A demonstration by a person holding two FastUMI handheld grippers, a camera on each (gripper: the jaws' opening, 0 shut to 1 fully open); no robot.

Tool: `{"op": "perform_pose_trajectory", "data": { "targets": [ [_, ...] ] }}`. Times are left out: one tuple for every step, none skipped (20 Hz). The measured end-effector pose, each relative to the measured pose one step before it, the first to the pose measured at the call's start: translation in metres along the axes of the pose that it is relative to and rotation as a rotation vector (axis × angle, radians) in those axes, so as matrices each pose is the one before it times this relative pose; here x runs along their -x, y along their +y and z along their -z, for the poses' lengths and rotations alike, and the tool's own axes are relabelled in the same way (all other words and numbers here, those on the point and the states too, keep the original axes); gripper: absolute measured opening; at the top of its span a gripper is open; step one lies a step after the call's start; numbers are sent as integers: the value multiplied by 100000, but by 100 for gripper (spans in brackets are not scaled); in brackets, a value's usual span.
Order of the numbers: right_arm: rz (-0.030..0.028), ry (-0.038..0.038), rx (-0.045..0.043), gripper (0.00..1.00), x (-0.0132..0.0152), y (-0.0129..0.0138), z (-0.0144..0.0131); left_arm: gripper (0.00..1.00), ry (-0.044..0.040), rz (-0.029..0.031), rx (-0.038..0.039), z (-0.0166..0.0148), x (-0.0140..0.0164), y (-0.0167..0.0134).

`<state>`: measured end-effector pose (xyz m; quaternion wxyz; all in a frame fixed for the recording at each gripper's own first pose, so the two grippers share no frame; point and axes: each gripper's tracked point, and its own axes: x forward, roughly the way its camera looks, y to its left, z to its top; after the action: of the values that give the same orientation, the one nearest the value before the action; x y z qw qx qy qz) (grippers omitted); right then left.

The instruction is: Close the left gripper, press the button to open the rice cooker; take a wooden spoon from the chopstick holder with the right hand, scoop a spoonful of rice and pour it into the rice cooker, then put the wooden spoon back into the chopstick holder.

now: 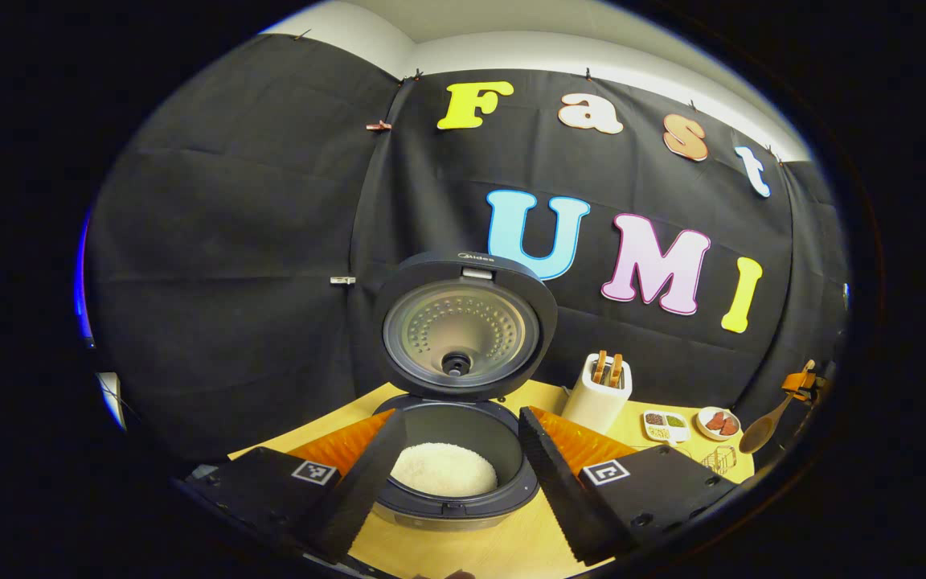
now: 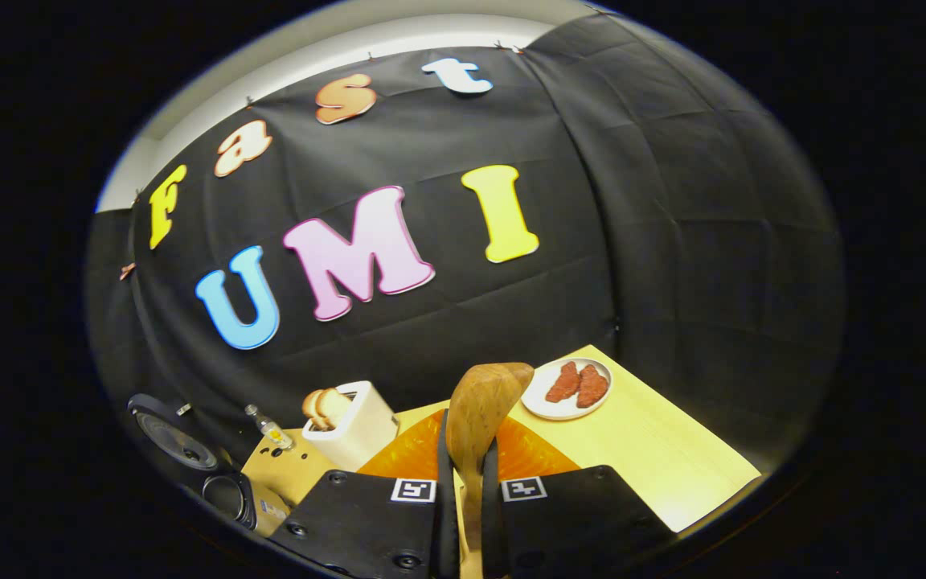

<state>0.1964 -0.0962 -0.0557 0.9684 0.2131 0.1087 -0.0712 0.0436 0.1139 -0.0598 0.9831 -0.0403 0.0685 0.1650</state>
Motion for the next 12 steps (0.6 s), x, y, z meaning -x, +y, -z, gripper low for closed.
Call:
{"op": "perform_pose_trajectory", "data": {
  "targets": [
    [1854, 1775, -2834, 14, -735, -1182, 450, 95, 858, -618, -529, 85, 22, -265],
    [1856, 2196, -3041, 15, -381, -1023, 455, 95, 1101, -857, -375, 221, 11, -194],
    [1618, 2369, -3040, 15, -754, -942, 499, 95, 1818, -778, 837, 325, 9, -242],
    [1306, 1388, -2066, 15, -1002, -841, 393, 95, 1776, -653, 1943, 421, 81, -299],
    [1098, 1101, -1195, 15, -924, -773, 461, 95, 1209, -491, 1903, 234, 181, -429],
    [1164, 1475, -692, 15, -835, -648, 545, 95, 1145, -1237, 1122, 398, 111, -321],
    [1071, 1367, -658, 15, -892, -596, 583, 95, 871, -1380, 659, 157, 116, -210],
    [1367, 2299, -1663, 15, -824, -509, 816, 95, 777, -851, 371, 261, 93, -216],
    [309, 1490, -2869, 15, -914, -173, 580, 96, 807, -977, 154, 78, 38, -199],
    [449, 1624, -1949, 15, -911, -277, 707, 95, 720, -1151, 33, -71, -53, -64],
    [463, 1728, -1068, 15, -809, -339, 803, 95, 486, -1289, -47, -145, 8, -29],
    [668, 1363, 145, 15, -729, -399, 791, 95, 317, -1353, -284, -98, -23, -53]
  ]
}}
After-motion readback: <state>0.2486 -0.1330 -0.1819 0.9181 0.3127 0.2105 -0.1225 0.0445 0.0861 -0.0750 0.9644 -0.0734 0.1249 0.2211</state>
